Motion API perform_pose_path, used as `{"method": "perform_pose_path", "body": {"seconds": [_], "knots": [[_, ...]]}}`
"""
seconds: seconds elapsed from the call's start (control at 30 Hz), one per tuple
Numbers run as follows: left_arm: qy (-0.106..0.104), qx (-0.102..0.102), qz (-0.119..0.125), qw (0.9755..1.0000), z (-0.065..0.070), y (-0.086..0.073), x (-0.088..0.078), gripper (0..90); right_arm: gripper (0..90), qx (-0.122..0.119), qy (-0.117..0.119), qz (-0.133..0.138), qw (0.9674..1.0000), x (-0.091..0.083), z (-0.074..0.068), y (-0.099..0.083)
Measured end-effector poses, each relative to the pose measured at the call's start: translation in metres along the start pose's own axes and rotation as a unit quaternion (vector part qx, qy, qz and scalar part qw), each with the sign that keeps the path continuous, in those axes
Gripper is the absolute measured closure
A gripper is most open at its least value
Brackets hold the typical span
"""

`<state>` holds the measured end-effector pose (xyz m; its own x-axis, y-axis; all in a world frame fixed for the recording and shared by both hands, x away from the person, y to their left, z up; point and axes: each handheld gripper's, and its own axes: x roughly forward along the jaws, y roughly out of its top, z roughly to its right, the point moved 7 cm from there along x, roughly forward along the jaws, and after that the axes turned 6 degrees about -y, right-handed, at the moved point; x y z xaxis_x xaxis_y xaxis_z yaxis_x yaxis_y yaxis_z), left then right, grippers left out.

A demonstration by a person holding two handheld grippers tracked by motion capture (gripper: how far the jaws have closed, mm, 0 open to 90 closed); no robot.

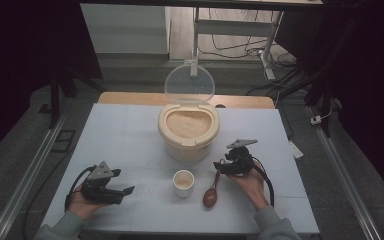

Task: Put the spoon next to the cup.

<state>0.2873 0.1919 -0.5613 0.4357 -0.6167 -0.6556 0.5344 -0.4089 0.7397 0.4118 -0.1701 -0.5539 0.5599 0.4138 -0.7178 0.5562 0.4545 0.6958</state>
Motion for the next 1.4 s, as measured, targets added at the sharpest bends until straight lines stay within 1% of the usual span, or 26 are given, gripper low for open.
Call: {"method": "perform_pose_path", "body": {"seconds": [0.07, 0.17, 0.2, 0.23, 0.3, 0.33, 0.37, 0.43, 0.57, 0.63, 0.7, 0.77, 0.83, 0.9, 1.07, 1.1, 1.23, 1.27, 1.33, 1.4], "knots": [[0.001, -0.001, 0.001, 1.0, 0.0, 0.0, -0.001, 18.5, 34.8, 0.006, -0.012, 0.014, 0.9998, -0.003, 0.005, 0.001], [0.002, 0.001, 0.004, 1.0, 0.0, 0.001, -0.002, 18.5, 34.7, 0.016, -0.014, 0.036, 0.9991, -0.013, 0.01, 0.002], [0.003, 0.002, 0.004, 1.0, 0.0, 0.001, -0.002, 18.5, 35.0, 0.013, -0.008, 0.043, 0.999, -0.018, 0.011, 0.001], [0.004, 0.0, 0.006, 1.0, 0.0, 0.001, -0.002, 18.5, 35.2, 0.012, -0.007, 0.051, 0.9986, -0.023, 0.011, 0.0], [0.006, -0.001, 0.007, 1.0, 0.0, 0.001, -0.002, 18.5, 36.1, 0.006, 0.01, 0.069, 0.9976, -0.033, 0.009, -0.002], [0.006, -0.001, 0.008, 0.9999, -0.001, 0.001, -0.002, 18.5, 36.4, 0.001, 0.023, 0.076, 0.9968, -0.038, 0.007, -0.004], [0.007, -0.001, 0.008, 0.9999, -0.001, 0.0, -0.003, 18.5, 36.5, -0.005, 0.03, 0.082, 0.9962, -0.042, 0.006, -0.007], [0.007, -0.001, 0.008, 0.9999, -0.001, 0.0, -0.003, 18.5, 36.5, -0.018, 0.039, 0.089, 0.9951, -0.05, 0.003, -0.012], [0.008, -0.003, 0.012, 0.9999, -0.001, 0.001, -0.003, 18.3, 36.5, -0.034, 0.051, 0.097, 0.9934, -0.062, 0.0, -0.027], [0.008, -0.005, 0.015, 0.9998, -0.001, 0.001, -0.003, 18.3, 36.6, -0.038, 0.052, 0.104, 0.9925, -0.067, -0.001, -0.034], [0.009, -0.006, 0.016, 0.9998, -0.001, 0.001, -0.004, 18.0, 36.6, -0.043, 0.051, 0.105, 0.9923, -0.072, 0.0, -0.041], [0.01, -0.007, 0.017, 0.9998, -0.001, 0.001, -0.004, 18.0, 36.5, -0.046, 0.047, 0.111, 0.9916, -0.077, 0.002, -0.047], [0.011, -0.007, 0.017, 0.9998, -0.001, 0.001, -0.004, 17.6, 36.5, -0.051, 0.038, 0.113, 0.9916, -0.083, 0.006, -0.053], [0.011, -0.009, 0.017, 0.9998, -0.002, 0.001, -0.003, 17.5, 36.7, -0.049, 0.041, 0.118, 0.991, -0.088, 0.01, -0.059], [0.013, -0.01, 0.018, 0.9997, -0.001, 0.001, -0.002, 16.9, 36.8, -0.047, 0.032, 0.119, 0.9913, -0.097, 0.021, -0.072], [0.014, -0.01, 0.02, 0.9997, -0.001, 0.002, -0.003, 16.9, 36.9, -0.045, 0.033, 0.122, 0.9909, -0.098, 0.023, -0.073], [0.015, -0.012, 0.023, 0.9996, -0.002, 0.002, -0.003, 16.4, 37.1, -0.051, 0.031, 0.12, 0.991, -0.098, 0.025, -0.073], [0.015, -0.012, 0.023, 0.9995, -0.002, 0.002, -0.003, 16.4, 37.1, -0.052, 0.035, 0.122, 0.9905, -0.098, 0.024, -0.072], [0.015, -0.013, 0.023, 0.9995, -0.002, 0.002, -0.003, 16.1, 37.1, -0.057, 0.032, 0.12, 0.9906, -0.097, 0.022, -0.071], [0.014, -0.012, 0.023, 0.9996, -0.002, 0.002, -0.003, 16.1, 37.1, -0.058, 0.036, 0.122, 0.9902, -0.096, 0.02, -0.071]]}}
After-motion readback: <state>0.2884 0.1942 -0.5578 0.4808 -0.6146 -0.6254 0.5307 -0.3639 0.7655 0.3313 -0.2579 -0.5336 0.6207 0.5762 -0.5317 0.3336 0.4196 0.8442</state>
